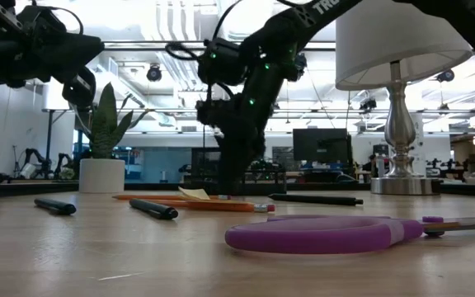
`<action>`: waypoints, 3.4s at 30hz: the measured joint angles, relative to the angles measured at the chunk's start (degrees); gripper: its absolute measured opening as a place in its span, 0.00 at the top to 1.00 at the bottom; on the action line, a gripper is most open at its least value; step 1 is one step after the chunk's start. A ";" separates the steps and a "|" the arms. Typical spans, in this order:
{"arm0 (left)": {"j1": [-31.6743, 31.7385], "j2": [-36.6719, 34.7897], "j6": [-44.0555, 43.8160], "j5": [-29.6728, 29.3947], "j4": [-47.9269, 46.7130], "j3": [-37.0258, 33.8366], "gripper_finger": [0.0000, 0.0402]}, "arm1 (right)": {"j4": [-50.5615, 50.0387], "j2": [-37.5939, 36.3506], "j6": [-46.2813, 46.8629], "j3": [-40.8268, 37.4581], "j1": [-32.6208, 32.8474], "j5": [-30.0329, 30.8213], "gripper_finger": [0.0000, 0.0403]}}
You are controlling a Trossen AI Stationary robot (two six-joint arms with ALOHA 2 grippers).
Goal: Pick and place office supplies into organizer
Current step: Put the top yellow pencil into the black desk organizer
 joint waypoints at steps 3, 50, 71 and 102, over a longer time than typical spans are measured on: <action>0.01 0.00 0.01 0.01 0.00 -0.01 0.95 | -0.02 0.00 -0.02 -0.98 0.01 2.49 0.69; 0.02 -0.02 -39.05 -3.53 4.81 0.01 0.95 | -35.60 -2.99 21.68 0.34 5.76 0.95 0.62; 0.02 0.36 -35.51 -10.99 7.04 0.01 0.95 | -12.29 -29.38 45.93 -28.86 9.64 2.71 0.60; -0.09 30.63 -7.04 -13.20 -33.75 18.69 1.00 | 12.03 -28.57 14.04 -26.88 3.63 7.19 0.60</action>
